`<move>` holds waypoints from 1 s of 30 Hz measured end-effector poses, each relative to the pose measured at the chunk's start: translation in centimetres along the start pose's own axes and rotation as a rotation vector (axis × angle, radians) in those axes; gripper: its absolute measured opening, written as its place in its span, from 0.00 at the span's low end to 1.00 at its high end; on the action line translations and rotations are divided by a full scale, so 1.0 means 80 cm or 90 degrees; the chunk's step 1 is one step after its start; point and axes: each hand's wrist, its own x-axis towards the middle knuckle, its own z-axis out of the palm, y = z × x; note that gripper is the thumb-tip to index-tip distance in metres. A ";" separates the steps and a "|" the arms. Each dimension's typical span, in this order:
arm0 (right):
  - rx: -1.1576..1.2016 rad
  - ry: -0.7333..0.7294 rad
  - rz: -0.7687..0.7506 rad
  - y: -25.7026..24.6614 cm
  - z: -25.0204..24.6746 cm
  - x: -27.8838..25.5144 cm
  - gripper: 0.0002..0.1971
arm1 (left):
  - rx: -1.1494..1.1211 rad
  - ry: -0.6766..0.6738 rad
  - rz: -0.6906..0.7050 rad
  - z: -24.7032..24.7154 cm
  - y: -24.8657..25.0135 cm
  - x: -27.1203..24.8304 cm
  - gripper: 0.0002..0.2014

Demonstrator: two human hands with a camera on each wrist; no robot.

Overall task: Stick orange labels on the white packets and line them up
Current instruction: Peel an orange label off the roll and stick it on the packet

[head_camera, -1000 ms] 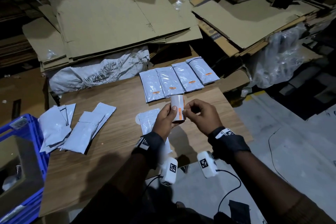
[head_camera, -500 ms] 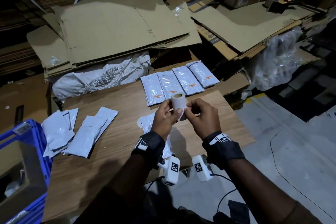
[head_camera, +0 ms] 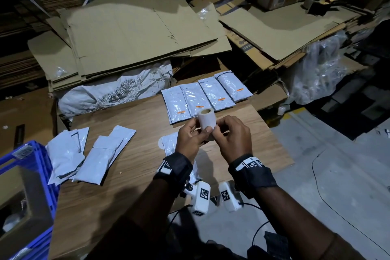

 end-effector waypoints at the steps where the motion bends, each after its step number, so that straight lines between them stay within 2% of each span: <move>1: 0.001 -0.001 0.005 0.001 0.000 0.000 0.03 | 0.000 0.003 0.000 0.000 0.000 -0.001 0.17; 5: 0.042 -0.003 0.035 0.004 -0.005 0.001 0.06 | -0.015 -0.008 0.001 0.001 0.000 -0.004 0.25; 7: 0.074 -0.002 0.040 0.004 -0.009 0.000 0.07 | -0.016 -0.015 0.006 0.001 0.003 -0.003 0.23; 11: 0.087 0.002 0.023 0.005 -0.011 -0.002 0.02 | -0.001 -0.021 0.012 0.003 0.004 -0.004 0.16; 18: 0.043 0.021 0.002 0.004 -0.004 -0.005 0.01 | -0.028 -0.013 0.008 0.003 -0.001 -0.006 0.19; 25: 0.078 0.014 0.033 0.004 -0.003 -0.007 0.11 | -0.012 0.001 0.001 0.000 -0.004 -0.011 0.21; 30: 0.103 0.014 0.025 0.001 -0.004 -0.010 0.03 | -0.013 -0.011 0.010 -0.002 -0.002 -0.009 0.19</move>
